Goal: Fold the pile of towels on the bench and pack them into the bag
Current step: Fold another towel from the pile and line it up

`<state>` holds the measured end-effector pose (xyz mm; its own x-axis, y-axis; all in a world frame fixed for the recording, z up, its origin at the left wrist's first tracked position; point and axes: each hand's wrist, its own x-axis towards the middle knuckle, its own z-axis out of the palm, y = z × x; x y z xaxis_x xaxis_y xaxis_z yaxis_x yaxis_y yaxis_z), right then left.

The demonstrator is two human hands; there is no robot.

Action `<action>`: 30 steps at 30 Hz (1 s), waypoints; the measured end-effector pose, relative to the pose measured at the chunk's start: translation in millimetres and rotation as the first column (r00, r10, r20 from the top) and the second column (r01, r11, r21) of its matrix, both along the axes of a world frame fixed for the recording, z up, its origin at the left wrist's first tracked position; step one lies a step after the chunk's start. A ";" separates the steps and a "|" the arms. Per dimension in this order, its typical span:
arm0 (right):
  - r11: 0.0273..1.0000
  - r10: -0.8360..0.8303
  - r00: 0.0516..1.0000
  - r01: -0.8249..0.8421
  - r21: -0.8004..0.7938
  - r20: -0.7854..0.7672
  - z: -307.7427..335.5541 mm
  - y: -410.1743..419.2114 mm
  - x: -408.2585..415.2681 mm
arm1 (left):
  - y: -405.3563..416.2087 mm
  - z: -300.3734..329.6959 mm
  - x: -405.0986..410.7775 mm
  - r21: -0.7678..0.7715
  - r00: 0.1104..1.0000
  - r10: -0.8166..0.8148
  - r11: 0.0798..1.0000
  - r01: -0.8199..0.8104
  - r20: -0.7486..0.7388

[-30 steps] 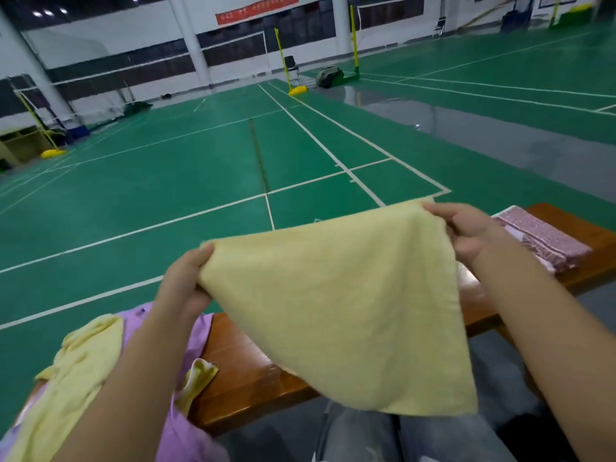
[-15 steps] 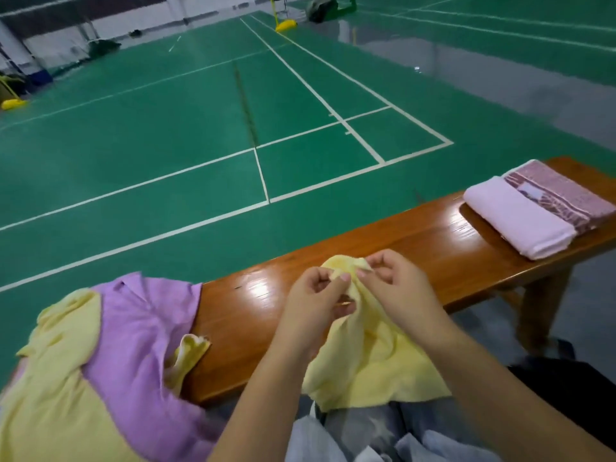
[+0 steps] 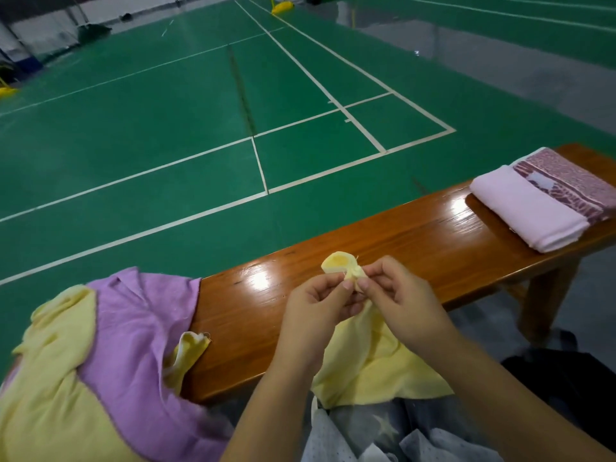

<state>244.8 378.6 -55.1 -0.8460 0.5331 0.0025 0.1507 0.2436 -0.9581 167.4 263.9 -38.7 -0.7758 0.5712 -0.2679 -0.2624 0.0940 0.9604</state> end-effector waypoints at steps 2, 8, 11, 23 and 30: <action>1.000 -0.011 1.000 0.011 -0.003 -0.022 -1.8 -0.5 -0.6 | -0.1 0.2 0.6 0.004 1.000 -0.003 1.000 0.002 0.008; 0.998 -0.045 0.996 0.041 -0.051 -0.077 -1.4 -1.3 -0.8 | -3.7 1.4 1.2 0.018 0.999 -0.013 1.000 0.012 0.053; 0.999 0.003 0.999 -0.005 -0.039 -0.037 0.0 -1.5 0.2 | -6.0 4.7 2.6 0.022 0.998 -0.042 0.999 0.041 0.036; 0.927 0.166 0.956 -0.235 -0.292 -0.240 40.5 12.4 8.1 | -35.7 -24.6 -33.1 -0.013 0.974 0.025 0.999 -0.029 -0.223; 0.799 0.278 0.871 -0.444 -0.406 -0.406 76.6 19.3 2.1 | -32.4 -28.7 -54.0 0.250 0.946 -0.325 0.917 0.312 0.012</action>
<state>246.9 397.8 21.4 -0.9730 0.1916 0.1289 -0.1792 -0.2745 -0.9448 113.3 231.5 -67.3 -0.5310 0.8380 -0.1259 -0.3071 -0.0518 0.9503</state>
